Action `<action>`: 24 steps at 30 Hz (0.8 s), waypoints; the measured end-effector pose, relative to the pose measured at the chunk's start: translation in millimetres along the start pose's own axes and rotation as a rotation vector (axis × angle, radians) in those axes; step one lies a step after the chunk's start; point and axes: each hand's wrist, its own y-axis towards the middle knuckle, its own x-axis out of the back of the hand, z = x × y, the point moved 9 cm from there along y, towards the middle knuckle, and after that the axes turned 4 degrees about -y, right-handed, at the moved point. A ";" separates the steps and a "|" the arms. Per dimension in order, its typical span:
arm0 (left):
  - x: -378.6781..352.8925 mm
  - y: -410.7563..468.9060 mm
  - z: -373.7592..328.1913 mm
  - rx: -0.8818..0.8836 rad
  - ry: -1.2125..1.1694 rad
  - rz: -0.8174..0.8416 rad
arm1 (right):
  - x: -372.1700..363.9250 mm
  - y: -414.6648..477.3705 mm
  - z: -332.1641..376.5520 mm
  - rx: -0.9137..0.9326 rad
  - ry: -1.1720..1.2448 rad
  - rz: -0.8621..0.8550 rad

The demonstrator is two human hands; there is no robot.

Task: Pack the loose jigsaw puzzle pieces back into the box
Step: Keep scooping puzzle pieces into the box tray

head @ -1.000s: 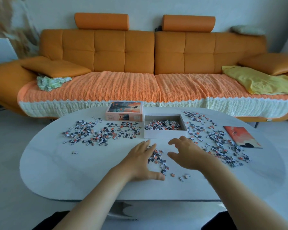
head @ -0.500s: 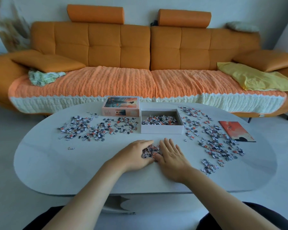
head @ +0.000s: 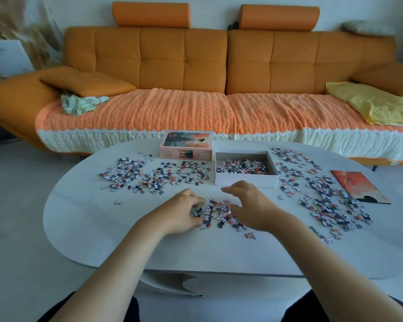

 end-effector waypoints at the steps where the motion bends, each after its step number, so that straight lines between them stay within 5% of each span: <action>1: -1.1 1.5 -4.3 -0.019 -0.006 -0.011 | 4.9 -2.8 -5.8 -0.026 -0.024 0.038; 5: -3.5 10.0 -16.9 -0.042 0.007 -0.021 | -2.1 -18.0 -19.3 -0.100 -0.087 0.239; 11: -21.0 21.1 -21.4 0.005 0.055 0.146 | -13.4 -6.3 -0.1 -0.072 -0.207 0.148; 24: 6.7 35.4 -33.8 -0.083 0.002 -0.108 | -4.4 27.8 -2.3 -0.106 0.065 0.057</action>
